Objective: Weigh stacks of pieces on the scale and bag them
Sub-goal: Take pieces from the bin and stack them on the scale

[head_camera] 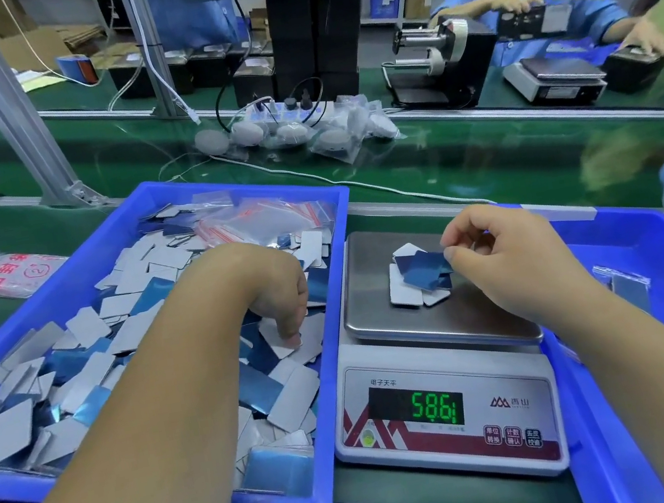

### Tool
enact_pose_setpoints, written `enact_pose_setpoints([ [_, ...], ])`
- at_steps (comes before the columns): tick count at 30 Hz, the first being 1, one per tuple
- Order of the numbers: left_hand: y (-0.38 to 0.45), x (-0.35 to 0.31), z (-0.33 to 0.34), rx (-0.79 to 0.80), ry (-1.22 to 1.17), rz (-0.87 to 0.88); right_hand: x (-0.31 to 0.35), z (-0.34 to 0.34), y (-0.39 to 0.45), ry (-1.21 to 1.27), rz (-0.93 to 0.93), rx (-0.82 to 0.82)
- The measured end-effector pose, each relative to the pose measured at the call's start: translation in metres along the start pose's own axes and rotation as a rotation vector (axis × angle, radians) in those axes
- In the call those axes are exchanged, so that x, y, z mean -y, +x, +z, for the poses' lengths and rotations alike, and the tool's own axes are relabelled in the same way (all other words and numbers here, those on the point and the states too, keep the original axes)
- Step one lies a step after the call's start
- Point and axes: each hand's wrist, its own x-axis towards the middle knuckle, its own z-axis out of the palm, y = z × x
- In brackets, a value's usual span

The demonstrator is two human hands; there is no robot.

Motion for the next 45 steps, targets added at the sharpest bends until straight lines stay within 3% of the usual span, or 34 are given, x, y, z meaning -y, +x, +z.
enact_pose_setpoints([
  [8,-0.003,0.003,-0.003,-0.037,-0.158,0.079,0.000,0.001,0.000,0.026,0.009,0.007],
  [11,0.001,0.001,-0.006,-0.218,-0.291,0.085,0.000,0.001,0.000,0.024,0.007,0.005],
  [15,0.007,-0.004,-0.011,-0.580,-0.707,0.145,0.000,0.000,0.000,0.034,0.018,-0.016],
  [17,0.009,-0.016,-0.012,-0.614,-0.926,0.269,0.000,0.000,0.001,0.039,0.029,-0.037],
  [20,0.014,-0.048,-0.004,-0.563,-1.061,0.457,0.000,-0.002,0.002,0.041,0.044,-0.076],
  [23,0.023,-0.073,0.006,-0.565,-1.018,0.526,0.000,-0.004,0.003,0.019,0.062,-0.102],
  [29,0.028,-0.084,0.011,-0.748,-0.633,0.455,-0.001,-0.005,0.004,0.023,0.086,-0.097],
  [35,0.025,-0.064,0.007,-0.819,-0.758,0.380,0.001,-0.004,0.002,0.039,0.097,-0.051],
  [42,0.029,-0.048,0.007,-0.795,-0.795,0.272,0.002,-0.004,0.001,0.011,0.091,-0.018],
  [45,0.031,-0.035,0.004,-0.729,-0.735,0.144,0.001,-0.004,0.001,0.007,0.100,-0.020],
])
